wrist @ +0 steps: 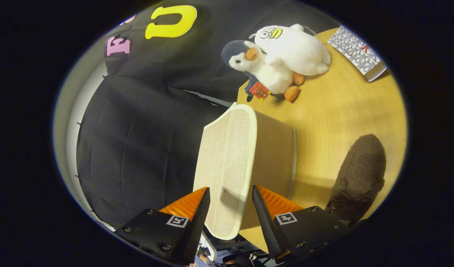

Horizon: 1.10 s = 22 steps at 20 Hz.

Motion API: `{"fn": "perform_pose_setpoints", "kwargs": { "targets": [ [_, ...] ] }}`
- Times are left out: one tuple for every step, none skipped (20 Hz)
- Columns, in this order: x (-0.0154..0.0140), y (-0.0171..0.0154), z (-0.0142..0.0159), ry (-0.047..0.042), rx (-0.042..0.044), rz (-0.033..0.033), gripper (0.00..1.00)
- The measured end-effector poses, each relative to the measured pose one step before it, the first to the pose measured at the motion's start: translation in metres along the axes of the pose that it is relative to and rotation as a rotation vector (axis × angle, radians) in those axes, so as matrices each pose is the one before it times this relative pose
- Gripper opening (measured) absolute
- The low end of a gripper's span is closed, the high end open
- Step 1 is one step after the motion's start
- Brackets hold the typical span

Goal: Open the storage box then place both shoes into the box .Put the left shoe in first, then the right shoe, with the right side of both shoes facing outward in a uniform manner.

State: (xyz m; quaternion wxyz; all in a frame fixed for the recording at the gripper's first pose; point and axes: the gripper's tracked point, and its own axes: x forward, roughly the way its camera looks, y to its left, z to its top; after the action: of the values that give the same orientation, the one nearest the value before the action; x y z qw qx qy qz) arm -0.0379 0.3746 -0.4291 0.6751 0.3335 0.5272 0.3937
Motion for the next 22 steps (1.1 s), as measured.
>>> {"fn": "perform_pose_setpoints", "kwargs": {
  "targets": [
    [-0.00042,0.00301,0.00505,-0.00828,0.00895,0.02506,0.44],
    [-0.01254,0.00218,0.00562,-0.00886,0.02788,0.01224,0.18],
    [0.01265,0.00172,-0.00414,0.00321,0.02541,0.0072,0.05],
    [-0.00242,0.00248,0.00011,0.00591,-0.00387,0.0032,0.05],
    [-0.00046,0.00291,-0.00031,0.00081,-0.01452,0.00025,0.05],
    [-0.00087,0.00253,0.00039,0.00107,-0.01299,-0.00699,0.04],
    [-0.00032,0.00255,-0.00004,-0.00271,-0.0072,-0.00418,0.04],
    [-0.00078,0.00547,0.00296,-0.00586,0.00064,0.00349,0.04],
    [-0.00117,0.00731,0.0015,-0.00643,0.00188,0.00265,0.04],
    [-0.00193,0.00877,0.00524,-0.01089,-0.00787,-0.0026,0.04],
    [-0.0019,0.00931,0.00222,-0.00505,-0.01786,-0.01468,0.04],
    [-0.00234,0.01,0.00414,-0.00875,-0.0184,-0.02183,0.04],
    [-0.00057,0.01473,0.00294,-0.00337,-0.02034,-0.01099,0.04],
    [-0.00011,0.01549,0.00408,-0.00264,-0.01826,-0.00612,0.04],
    [0.00022,0.01564,0.0029,-0.00318,-0.0223,-0.01178,0.04],
    [0.00138,0.0153,0.00545,-0.00722,-0.02827,-0.01228,0.04],
    [0.00137,0.01592,0.00347,-0.00814,-0.03186,-0.01484,0.04],
    [0.00401,0.01597,0.00509,-0.00674,-0.02987,-0.00827,0.04],
    [0.00523,0.01579,0.00163,0.00096,-0.02409,-0.00728,0.05],
    [0.00774,0.01685,0.00322,0.0024,-0.02097,0.00268,0.05],
    [0.01116,0.01567,0.00081,0.00619,-0.0162,0.00129,0.05],
    [0.01167,0.01523,0.00034,0.00441,-0.01514,-0.00121,0.06]
  ]
}}
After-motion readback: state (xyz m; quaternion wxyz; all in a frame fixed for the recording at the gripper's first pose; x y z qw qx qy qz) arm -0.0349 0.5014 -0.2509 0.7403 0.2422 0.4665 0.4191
